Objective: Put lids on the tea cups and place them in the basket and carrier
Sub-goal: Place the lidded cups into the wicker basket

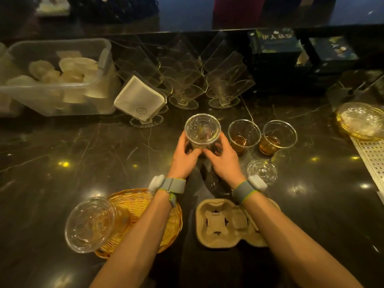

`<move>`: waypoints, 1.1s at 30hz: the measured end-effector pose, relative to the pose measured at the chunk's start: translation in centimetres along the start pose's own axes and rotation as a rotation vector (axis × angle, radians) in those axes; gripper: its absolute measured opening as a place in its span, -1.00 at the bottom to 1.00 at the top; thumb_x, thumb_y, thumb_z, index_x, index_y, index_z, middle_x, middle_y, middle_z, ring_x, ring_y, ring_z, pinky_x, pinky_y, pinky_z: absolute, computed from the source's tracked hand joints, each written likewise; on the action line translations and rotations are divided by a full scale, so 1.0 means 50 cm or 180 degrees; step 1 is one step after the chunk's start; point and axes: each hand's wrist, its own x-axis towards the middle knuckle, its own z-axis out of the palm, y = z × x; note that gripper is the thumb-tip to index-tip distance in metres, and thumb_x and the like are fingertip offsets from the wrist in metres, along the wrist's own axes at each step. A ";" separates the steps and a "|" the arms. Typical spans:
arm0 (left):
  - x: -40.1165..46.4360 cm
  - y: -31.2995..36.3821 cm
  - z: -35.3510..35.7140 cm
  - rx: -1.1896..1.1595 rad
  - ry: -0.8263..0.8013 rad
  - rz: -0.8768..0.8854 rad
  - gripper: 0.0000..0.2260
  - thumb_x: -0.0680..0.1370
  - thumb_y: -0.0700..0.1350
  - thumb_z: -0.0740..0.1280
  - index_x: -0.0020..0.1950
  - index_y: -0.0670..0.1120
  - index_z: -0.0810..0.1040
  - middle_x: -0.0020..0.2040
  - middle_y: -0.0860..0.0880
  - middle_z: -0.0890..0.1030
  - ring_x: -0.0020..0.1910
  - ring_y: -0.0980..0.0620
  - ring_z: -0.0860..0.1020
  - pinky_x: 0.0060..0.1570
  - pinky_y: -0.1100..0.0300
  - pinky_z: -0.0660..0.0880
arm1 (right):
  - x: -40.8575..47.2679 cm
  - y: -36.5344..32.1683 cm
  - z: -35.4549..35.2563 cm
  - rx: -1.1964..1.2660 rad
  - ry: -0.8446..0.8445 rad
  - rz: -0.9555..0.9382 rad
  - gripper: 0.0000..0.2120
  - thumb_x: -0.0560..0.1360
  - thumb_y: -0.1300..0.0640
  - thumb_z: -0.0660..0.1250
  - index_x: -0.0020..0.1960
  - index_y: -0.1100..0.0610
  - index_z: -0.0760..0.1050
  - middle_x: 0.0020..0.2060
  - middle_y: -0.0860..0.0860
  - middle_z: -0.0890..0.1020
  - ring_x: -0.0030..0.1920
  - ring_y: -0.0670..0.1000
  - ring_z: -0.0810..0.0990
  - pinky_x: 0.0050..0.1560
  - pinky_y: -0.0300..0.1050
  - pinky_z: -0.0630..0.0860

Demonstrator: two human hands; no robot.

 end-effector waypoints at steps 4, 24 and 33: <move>-0.010 0.005 -0.003 -0.0080 -0.0069 0.0051 -0.39 0.50 -0.30 0.42 0.50 -0.04 0.32 0.23 0.12 0.53 0.18 0.40 0.49 0.00 0.58 0.39 | 0.001 -0.006 0.004 0.0051 0.0009 -0.0033 -0.34 0.46 0.13 0.47 0.48 -0.07 0.30 0.27 -0.10 0.56 0.26 -0.12 0.53 -0.04 -0.58 0.40; -0.209 -0.002 -0.080 -0.0432 0.0378 0.0483 -0.40 0.46 -0.14 0.51 0.46 -0.02 0.37 0.32 0.06 0.55 0.28 0.22 0.52 0.24 0.25 0.48 | -0.176 -0.073 0.018 0.0130 -0.0223 -0.0702 -0.48 0.46 0.15 0.46 0.37 -0.03 0.41 0.16 -0.14 0.60 0.12 -0.29 0.58 -0.06 -0.43 0.52; -0.325 -0.032 -0.119 -0.0382 0.0694 0.0478 -0.39 0.45 -0.06 0.51 0.46 0.02 0.38 0.33 0.09 0.55 0.33 0.19 0.49 0.31 0.13 0.47 | -0.271 -0.074 0.041 0.0047 -0.0585 -0.0837 -0.44 0.42 0.04 0.44 0.39 -0.02 0.39 0.21 -0.13 0.60 0.19 -0.12 0.60 0.12 -0.03 0.62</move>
